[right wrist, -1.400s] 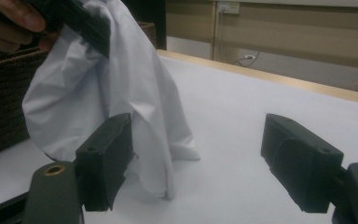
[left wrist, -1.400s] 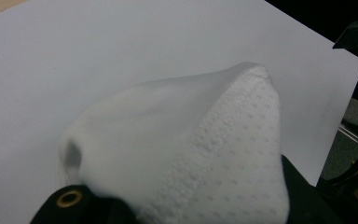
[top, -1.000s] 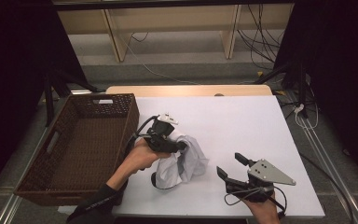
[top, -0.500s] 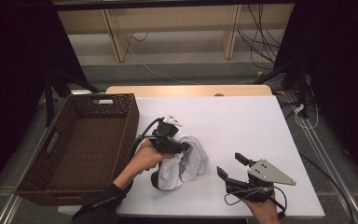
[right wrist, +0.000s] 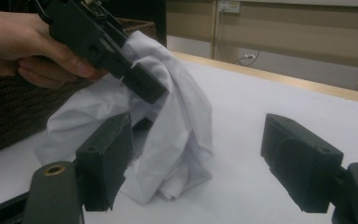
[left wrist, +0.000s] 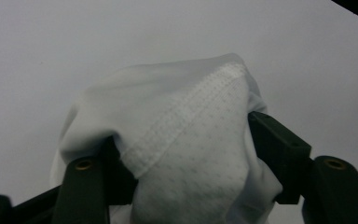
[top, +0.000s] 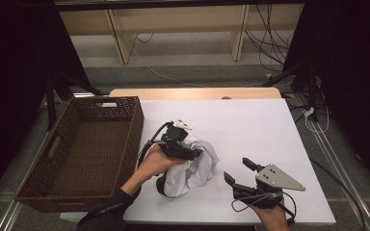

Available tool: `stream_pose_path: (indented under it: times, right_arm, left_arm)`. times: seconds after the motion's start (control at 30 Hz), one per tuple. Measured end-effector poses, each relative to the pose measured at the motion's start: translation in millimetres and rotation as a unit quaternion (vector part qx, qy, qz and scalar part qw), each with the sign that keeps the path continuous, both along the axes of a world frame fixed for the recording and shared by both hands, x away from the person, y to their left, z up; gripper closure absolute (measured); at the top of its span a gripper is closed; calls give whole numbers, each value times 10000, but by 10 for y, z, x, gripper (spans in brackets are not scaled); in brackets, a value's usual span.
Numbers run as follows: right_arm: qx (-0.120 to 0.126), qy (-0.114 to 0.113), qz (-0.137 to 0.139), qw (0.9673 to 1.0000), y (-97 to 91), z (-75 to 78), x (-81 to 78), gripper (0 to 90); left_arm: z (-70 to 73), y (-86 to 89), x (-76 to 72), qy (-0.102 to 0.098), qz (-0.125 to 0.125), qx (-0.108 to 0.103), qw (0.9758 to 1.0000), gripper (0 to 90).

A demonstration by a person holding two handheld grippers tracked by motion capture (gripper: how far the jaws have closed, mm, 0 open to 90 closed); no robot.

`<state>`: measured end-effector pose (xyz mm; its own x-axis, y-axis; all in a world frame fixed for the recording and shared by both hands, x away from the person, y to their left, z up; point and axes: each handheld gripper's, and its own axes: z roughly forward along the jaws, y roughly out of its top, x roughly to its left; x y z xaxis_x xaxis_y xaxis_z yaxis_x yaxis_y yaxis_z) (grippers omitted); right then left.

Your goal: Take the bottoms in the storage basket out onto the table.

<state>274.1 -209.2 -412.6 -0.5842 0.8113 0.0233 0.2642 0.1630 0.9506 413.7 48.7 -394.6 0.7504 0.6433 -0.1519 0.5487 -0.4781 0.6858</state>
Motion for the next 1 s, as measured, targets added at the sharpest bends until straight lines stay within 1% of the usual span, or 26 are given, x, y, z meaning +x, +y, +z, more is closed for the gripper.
stream_pose_path:
  times: [0.1, 0.3, 0.33, 0.5, 0.57, 0.6, 0.63, 0.67, 0.83, 0.9, 1.0]
  right_arm:
    - [8, -26, -2, 10000, 1, -1, 0, 262]
    - [-3, -21, 6, 10000, 3, 0, -1, 262]
    - [0, -21, 6, 10000, 2, 0, -1, 262]
    - [2, -31, 10, 10000, 2, 0, -2, 262]
    - [7, -32, 8, 10000, 2, 1, -4, 261]
    - [19, -33, 10, 10000, 0, 2, -4, 262]
    - [19, -33, 10, 10000, 0, 2, -4, 262]
    - [21, -35, 9, 10000, 0, 2, -4, 262]
    - [23, -32, 4, 10000, 0, 1, -2, 261]
    - [23, -31, 10, 10000, 0, 1, -3, 262]
    - [15, -19, 1, 10000, -3, 2, -2, 261]
  left_arm:
    - [5, -4, -3, -34, 9, 13, 10000, 303]
    - [88, 34, -12, -32, 73, -214, 9997, 234]
    - [104, 40, -16, -29, 75, -252, 9997, 208]
    - [147, 78, -23, -48, 108, -306, 9995, 166]
    - [154, 99, -26, -68, 124, -336, 9993, 157]
    - [157, 119, -29, -89, 116, -413, 9990, 155]
    - [157, 119, -29, -89, 116, -413, 9990, 153]
    - [162, 138, -30, -66, 119, -483, 9987, 153]
    - [163, 183, -21, 2, 139, -637, 9979, 149]
    - [168, 193, -30, -25, 105, -660, 9978, 149]
    - [193, 209, -48, -61, 133, -739, 9972, 146]
